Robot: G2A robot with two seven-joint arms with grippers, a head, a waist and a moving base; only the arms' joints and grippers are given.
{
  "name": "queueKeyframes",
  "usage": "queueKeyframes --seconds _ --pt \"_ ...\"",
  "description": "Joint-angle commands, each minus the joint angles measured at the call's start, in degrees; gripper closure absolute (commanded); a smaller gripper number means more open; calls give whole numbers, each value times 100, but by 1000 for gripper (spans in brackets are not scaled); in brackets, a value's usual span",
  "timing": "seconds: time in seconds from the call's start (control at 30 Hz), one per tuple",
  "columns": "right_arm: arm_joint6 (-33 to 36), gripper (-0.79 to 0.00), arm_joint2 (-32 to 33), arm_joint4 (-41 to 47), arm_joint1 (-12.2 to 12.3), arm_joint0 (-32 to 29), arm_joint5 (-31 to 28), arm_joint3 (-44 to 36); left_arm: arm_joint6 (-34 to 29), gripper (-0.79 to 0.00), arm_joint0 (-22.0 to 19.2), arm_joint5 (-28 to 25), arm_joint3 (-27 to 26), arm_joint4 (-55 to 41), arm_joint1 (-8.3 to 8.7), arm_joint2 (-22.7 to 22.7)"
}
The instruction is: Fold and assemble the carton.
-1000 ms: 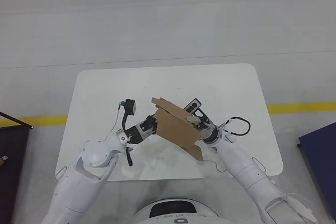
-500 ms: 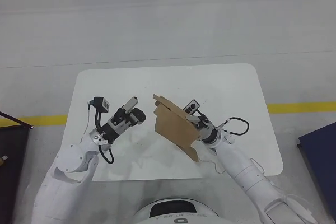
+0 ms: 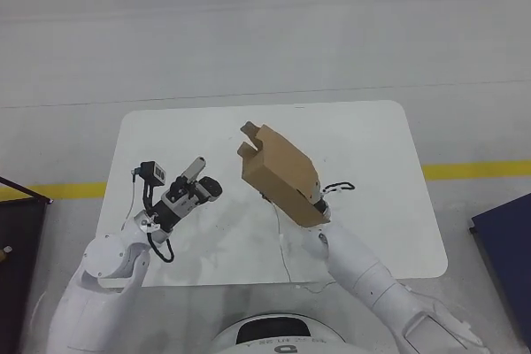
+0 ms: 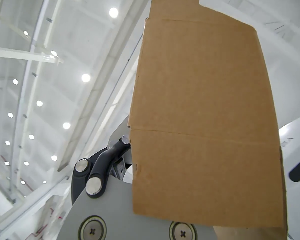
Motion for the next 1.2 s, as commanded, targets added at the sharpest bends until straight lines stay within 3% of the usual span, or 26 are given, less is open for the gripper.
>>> queueKeyframes --seconds 0.0,0.13,0.5,1.17 --pt "-203 0 7 263 21 -45 210 -176 -3 -785 -57 35 69 -4 -4 25" --pt "-519 0 75 526 70 -168 525 -502 -60 -785 -213 207 131 58 -18 193" --pt "-769 0 90 90 181 -365 776 -715 -91 -785 -783 356 320 268 -97 801" --pt "-612 0 -32 38 277 -433 619 -546 -237 -785 -927 479 423 845 -91 991"
